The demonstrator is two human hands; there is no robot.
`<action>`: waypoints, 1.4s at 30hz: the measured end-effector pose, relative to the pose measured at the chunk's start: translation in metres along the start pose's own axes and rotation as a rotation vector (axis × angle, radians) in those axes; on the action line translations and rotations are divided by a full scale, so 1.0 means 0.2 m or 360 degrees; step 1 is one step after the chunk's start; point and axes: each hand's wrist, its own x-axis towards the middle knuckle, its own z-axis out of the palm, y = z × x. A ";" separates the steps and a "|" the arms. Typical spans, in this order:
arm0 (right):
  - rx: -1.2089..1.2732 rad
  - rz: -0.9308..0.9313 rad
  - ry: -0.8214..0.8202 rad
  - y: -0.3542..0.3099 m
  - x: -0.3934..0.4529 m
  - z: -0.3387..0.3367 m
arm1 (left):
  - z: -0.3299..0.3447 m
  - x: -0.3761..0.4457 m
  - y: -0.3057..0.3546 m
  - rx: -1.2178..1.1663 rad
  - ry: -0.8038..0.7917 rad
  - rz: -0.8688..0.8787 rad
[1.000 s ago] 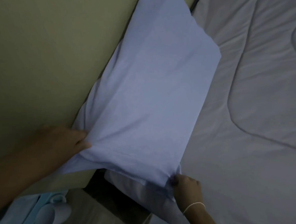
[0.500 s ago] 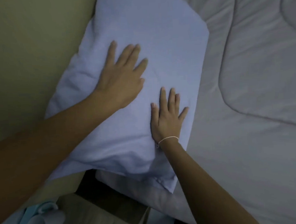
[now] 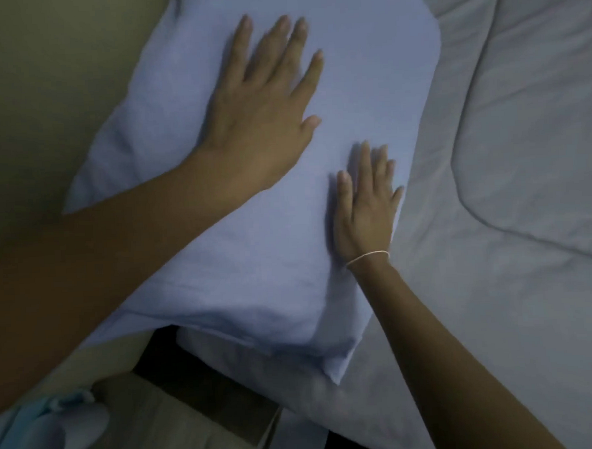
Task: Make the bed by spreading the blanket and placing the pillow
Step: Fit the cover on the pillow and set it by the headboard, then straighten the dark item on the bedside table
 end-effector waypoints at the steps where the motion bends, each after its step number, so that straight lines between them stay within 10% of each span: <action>1: -0.0049 0.0042 -0.0052 0.02 -0.03 0.02 | 0.03 -0.03 -0.03 0.0015 -0.0050 -0.0034; 14: -0.0942 -0.0124 -0.0650 0.30 -0.33 -0.76 | -0.43 -0.23 0.27 -0.0346 -0.0299 -0.0404; 26: -0.1028 -0.0591 -0.0290 -0.68 -0.33 -2.07 | -1.78 -0.61 0.31 -0.0833 -0.0103 -0.1166; 42: -0.0883 -0.1411 -0.0737 -1.05 -1.16 -1.53 | -1.81 -1.95 0.35 -0.0656 -0.0263 -0.1687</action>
